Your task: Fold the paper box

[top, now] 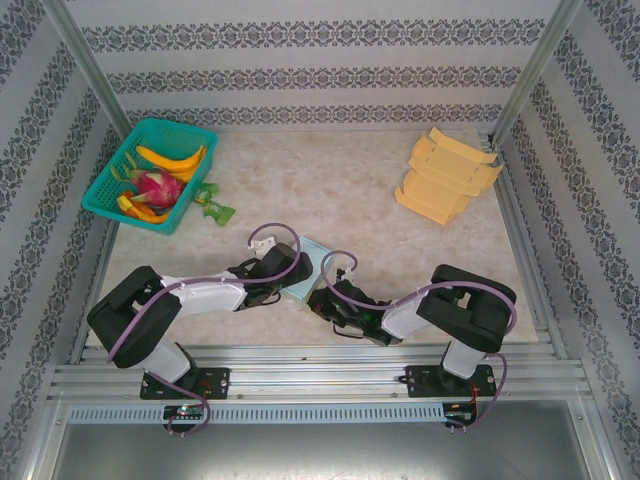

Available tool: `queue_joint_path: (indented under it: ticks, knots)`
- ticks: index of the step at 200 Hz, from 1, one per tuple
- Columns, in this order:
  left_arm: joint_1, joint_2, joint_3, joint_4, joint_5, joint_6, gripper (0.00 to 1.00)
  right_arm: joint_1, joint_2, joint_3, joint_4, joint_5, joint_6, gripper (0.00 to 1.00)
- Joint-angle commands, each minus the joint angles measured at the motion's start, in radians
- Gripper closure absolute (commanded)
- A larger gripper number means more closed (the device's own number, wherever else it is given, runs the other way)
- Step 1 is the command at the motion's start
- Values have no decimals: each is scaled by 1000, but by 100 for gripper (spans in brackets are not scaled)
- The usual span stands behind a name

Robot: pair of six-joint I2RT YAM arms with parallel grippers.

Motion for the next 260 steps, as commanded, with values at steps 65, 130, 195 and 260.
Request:
queue_joint_path:
  ticks: [65, 130, 195, 260]
  knots:
    - [-68, 22, 107, -200, 105, -28, 0, 64, 23, -22, 85, 29, -28, 98]
    - [47, 9, 138, -273, 106, 63, 0, -61, -41, -172, 48, -23, -87, 97]
    - [155, 9, 137, -228, 188, 159, 0, -228, -179, -219, -111, -117, -197, 97]
    - [161, 63, 243, -201, 187, 274, 0, -393, -187, -31, -324, -264, -362, 97]
